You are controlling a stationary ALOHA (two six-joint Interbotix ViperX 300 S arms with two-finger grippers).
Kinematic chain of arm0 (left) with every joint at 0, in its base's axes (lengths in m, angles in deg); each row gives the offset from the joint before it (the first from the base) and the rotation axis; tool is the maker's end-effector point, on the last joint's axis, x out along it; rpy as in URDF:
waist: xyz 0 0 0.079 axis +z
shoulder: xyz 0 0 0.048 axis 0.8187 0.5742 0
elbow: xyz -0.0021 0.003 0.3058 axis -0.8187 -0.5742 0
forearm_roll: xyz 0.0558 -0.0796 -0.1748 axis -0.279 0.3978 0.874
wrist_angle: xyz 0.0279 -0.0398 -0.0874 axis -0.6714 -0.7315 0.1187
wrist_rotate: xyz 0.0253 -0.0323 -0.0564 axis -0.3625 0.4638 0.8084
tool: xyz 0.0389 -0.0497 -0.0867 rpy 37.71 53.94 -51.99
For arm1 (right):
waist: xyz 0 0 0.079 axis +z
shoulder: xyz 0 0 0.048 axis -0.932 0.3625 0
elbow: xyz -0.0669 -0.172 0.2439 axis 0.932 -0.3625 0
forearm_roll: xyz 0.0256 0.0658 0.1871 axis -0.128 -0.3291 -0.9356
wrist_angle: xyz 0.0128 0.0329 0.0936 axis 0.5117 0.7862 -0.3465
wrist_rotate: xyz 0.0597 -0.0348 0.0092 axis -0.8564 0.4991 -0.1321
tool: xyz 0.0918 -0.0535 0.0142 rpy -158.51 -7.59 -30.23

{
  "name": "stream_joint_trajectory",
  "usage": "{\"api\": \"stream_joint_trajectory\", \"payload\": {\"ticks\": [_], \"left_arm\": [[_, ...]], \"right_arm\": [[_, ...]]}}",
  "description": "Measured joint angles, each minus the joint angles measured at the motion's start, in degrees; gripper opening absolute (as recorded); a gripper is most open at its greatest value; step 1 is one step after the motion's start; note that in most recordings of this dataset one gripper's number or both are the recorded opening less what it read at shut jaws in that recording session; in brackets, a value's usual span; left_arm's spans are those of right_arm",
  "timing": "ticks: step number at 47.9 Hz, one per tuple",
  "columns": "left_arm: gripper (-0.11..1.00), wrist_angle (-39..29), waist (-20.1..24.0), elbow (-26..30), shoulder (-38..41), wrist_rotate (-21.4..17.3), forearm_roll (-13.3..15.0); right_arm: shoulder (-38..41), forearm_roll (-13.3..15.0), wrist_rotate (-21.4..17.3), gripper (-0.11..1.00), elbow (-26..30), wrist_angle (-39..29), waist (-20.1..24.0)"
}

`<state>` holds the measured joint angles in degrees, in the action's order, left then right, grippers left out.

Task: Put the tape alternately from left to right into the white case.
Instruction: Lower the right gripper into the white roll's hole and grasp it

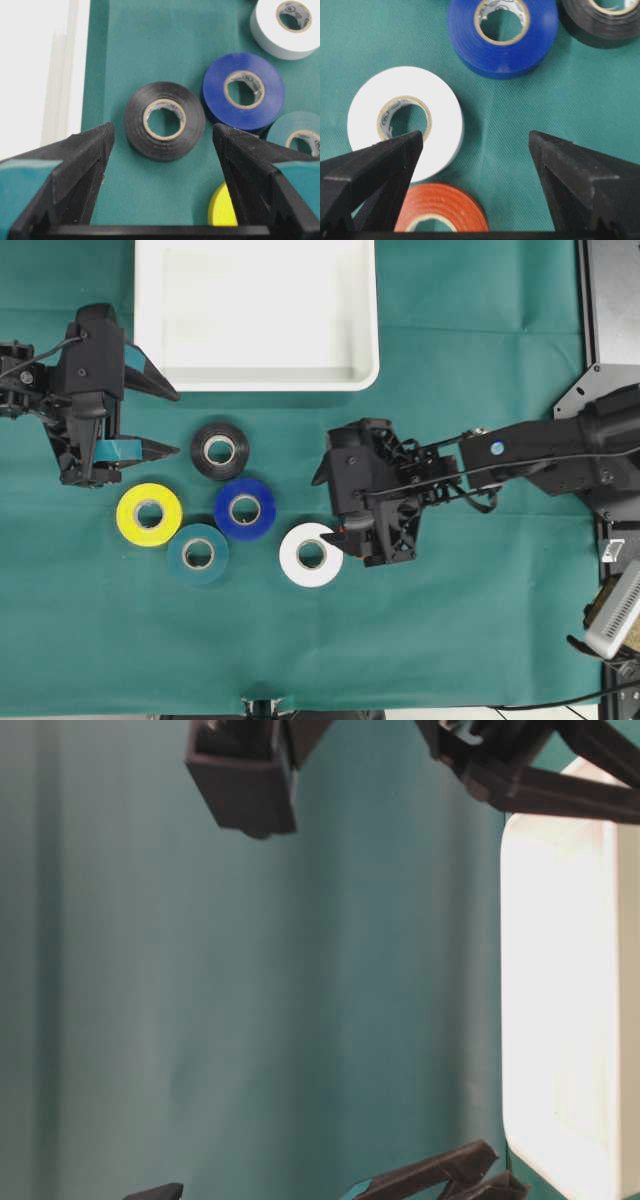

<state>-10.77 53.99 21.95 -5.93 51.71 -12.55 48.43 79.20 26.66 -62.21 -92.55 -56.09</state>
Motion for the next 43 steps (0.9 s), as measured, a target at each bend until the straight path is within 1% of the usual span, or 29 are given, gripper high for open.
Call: {"api": "stream_joint_trajectory", "payload": {"ticks": [20, 31, 43], "left_arm": [[0.81, 0.00, 0.00, -0.09, 0.26, 0.00, 0.00], [0.81, 0.00, 0.00, 0.00, 0.26, -0.09, 0.09], [0.81, 0.00, -0.09, 0.00, 0.26, 0.00, 0.00]], "right_arm": [[5.45, -0.09, -2.99, 0.81, 3.69, -0.88, 1.49], [7.91, -0.09, -3.08, 0.82, 5.45, -3.43, 1.58], [9.84, -0.09, -2.99, 0.81, 6.42, -3.87, 1.58]]}}
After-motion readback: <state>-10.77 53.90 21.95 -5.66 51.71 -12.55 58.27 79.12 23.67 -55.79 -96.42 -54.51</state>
